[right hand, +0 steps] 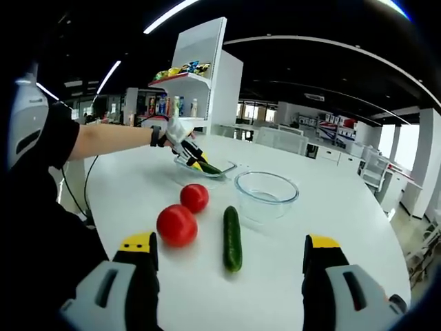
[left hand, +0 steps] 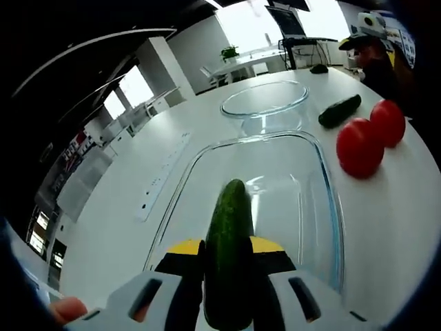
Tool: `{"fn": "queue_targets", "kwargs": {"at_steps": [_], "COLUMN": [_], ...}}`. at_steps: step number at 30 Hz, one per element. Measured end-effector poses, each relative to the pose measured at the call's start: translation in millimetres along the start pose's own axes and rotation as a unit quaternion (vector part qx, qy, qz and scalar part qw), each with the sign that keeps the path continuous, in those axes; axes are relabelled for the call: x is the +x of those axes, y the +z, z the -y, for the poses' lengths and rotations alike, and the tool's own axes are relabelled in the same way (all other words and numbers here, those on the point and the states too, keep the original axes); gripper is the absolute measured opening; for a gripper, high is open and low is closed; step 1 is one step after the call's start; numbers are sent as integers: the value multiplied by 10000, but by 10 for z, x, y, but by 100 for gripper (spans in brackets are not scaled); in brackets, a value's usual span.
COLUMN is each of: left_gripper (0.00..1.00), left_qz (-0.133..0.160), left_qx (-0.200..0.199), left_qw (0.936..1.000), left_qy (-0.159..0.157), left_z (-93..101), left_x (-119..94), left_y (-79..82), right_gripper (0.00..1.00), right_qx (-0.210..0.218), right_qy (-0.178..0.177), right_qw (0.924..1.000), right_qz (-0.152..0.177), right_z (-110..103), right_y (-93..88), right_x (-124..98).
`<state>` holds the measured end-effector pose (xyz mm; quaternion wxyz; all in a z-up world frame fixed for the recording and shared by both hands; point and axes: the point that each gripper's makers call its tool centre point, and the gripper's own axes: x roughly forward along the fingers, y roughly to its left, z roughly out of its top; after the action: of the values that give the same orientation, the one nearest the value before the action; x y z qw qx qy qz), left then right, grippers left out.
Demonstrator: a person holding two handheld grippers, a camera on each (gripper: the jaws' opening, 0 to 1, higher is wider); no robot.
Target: Sort the scattered tomatoes and cucumbers on the table and place them into their respective storage containers
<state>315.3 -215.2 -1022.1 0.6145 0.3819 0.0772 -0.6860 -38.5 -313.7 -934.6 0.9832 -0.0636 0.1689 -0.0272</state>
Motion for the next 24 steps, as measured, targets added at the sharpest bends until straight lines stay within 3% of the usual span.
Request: {"fn": "queue_targets", "kwargs": {"at_steps": [13, 18, 21, 24], "left_gripper": [29, 29, 31, 32], "left_qz": [704, 1366, 1526, 1811], "left_qx": [-438, -1008, -1133, -1537], "left_qw": [9956, 9845, 9804, 9708], "left_qy": [428, 448, 523, 326], "left_z": [-253, -235, -191, -113], "left_x": [-296, -537, -678, -795], "left_y": [268, 546, 635, 772], "right_gripper": [81, 81, 81, 81], "right_qx": [16, 46, 51, 45], "right_qy": [22, 26, 37, 46], "right_qw": [10000, 10000, 10000, 10000], "right_qz": [22, 29, 45, 47], "right_z": [0, 4, 1, -2], "right_y": [-4, -21, -15, -12], "right_x": [17, 27, 29, 27]}}
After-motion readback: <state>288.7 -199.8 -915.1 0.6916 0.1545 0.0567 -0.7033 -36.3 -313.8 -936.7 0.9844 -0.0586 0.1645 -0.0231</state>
